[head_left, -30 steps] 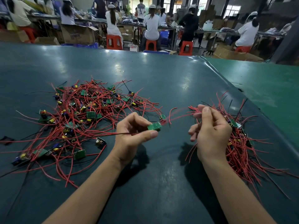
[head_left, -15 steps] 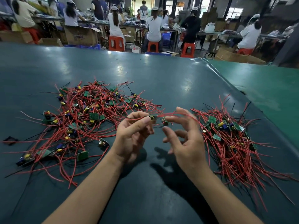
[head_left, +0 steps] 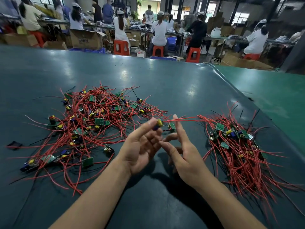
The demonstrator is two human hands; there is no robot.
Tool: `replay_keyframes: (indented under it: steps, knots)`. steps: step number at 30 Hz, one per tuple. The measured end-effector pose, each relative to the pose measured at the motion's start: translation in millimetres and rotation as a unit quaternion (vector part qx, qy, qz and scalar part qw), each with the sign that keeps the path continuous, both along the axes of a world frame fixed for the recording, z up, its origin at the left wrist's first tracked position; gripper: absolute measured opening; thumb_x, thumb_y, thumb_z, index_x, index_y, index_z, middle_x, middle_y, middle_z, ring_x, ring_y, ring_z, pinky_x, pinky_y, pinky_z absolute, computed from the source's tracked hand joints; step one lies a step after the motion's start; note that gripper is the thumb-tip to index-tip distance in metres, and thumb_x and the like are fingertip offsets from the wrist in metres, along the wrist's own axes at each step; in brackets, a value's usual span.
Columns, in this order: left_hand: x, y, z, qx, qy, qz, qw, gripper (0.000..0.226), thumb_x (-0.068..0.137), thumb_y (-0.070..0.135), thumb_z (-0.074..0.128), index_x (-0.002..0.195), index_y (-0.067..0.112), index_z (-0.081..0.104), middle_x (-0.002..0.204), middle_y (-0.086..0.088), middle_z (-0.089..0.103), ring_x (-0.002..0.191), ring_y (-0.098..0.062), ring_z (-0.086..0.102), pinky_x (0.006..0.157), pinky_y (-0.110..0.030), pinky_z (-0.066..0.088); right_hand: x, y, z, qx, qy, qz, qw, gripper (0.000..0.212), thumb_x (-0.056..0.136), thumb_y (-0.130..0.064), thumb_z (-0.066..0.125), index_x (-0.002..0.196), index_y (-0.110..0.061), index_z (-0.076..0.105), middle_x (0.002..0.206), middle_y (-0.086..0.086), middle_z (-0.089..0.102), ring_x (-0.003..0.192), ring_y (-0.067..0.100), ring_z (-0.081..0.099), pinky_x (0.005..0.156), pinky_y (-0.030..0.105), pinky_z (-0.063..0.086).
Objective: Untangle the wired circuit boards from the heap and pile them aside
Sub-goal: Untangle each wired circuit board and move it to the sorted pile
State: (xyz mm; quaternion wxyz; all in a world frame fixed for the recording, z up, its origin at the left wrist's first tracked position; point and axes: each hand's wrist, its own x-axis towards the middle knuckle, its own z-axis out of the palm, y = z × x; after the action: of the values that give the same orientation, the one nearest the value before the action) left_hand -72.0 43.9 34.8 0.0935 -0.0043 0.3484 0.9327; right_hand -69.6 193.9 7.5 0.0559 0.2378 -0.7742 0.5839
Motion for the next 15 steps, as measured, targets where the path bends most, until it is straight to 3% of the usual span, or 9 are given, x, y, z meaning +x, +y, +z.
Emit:
replay_keyframes:
  steps: [1,3,6,9,11,13,15]
  knots:
    - [-0.8,-1.0,1.1,0.017,-0.003,0.006,1.0,0.019,0.077,0.029,0.066,0.065,0.015,0.07,0.057,0.002,0.054,0.048,-0.007,0.048,0.047,-0.018,0.047,1.5,0.6,0.9,-0.005,0.019,-0.003,1.0,0.066,0.091,-0.053,0.057,0.143,-0.064,0.016,0.101,-0.017,0.058,0.059,0.036,0.05,0.053,0.03,0.045]
    - [-2.0,-2.3,0.8,0.007,0.001,0.018,1.0,0.025,0.078,0.029,0.063,0.056,0.018,0.067,0.049,0.004,0.047,0.043,-0.007,0.042,0.043,-0.017,0.04,0.9,0.6,3.4,-0.02,0.073,-0.017,0.997,0.057,0.092,-0.045,0.057,0.138,-0.063,0.03,0.112,-0.006,0.061,0.068,0.032,0.057,0.06,0.022,0.046]
    - [1.7,1.7,-2.3,-0.109,0.002,-0.016,0.994,0.013,0.071,0.03,0.067,0.071,0.017,0.063,0.048,0.005,0.046,0.042,-0.007,0.039,0.042,-0.017,0.033,-1.5,-0.9,5.9,0.002,0.161,-0.02,0.987,0.041,0.093,-0.017,0.06,0.131,-0.031,0.056,0.097,0.005,0.065,0.075,0.01,0.061,0.067,0.023,0.048]
    - [3.9,4.2,-4.0,-0.16,0.005,-0.037,0.986,0.02,0.072,0.029,0.067,0.081,0.014,0.057,0.049,0.005,0.042,0.041,-0.006,0.034,0.042,-0.017,0.026,-4.3,5.5,7.9,0.059,0.196,-0.032,0.978,0.035,0.09,-0.009,0.063,0.125,-0.007,0.064,0.083,-0.002,0.062,0.065,-0.002,0.056,0.066,0.016,0.046]
    - [5.0,2.8,-1.0,-0.173,0.009,-0.058,0.983,0.018,0.075,0.03,0.062,0.067,0.015,0.06,0.043,0.006,0.037,0.035,-0.005,0.029,0.041,-0.017,0.018,-5.0,10.6,9.4,0.089,0.194,-0.02,0.977,0.043,0.087,-0.002,0.068,0.129,-0.005,0.061,0.084,0.004,0.065,0.062,0.002,0.057,0.064,0.017,0.049]
    - [7.3,0.3,0.5,-0.205,-0.013,-0.092,0.974,0.04,0.079,0.036,0.057,0.045,0.014,0.057,0.037,0.007,0.033,0.029,-0.004,0.025,0.04,-0.019,0.012,-2.7,11.7,11.1,0.102,0.202,-0.001,0.974,0.054,0.084,0.006,0.067,0.134,-0.008,0.055,0.091,0.007,0.069,0.063,0.006,0.061,0.061,0.023,0.055]
    - [9.3,0.5,1.9,-0.237,-0.031,-0.11,0.965,0.051,0.08,0.044,0.057,0.039,0.013,0.058,0.035,0.008,0.031,0.027,-0.004,0.022,0.037,-0.018,0.01,-1.9,11.5,9.9,0.13,0.263,-0.022,0.956,0.055,0.08,0.002,0.065,0.133,-0.007,0.055,0.092,0.005,0.07,0.065,0.005,0.059,0.061,0.024,0.055]
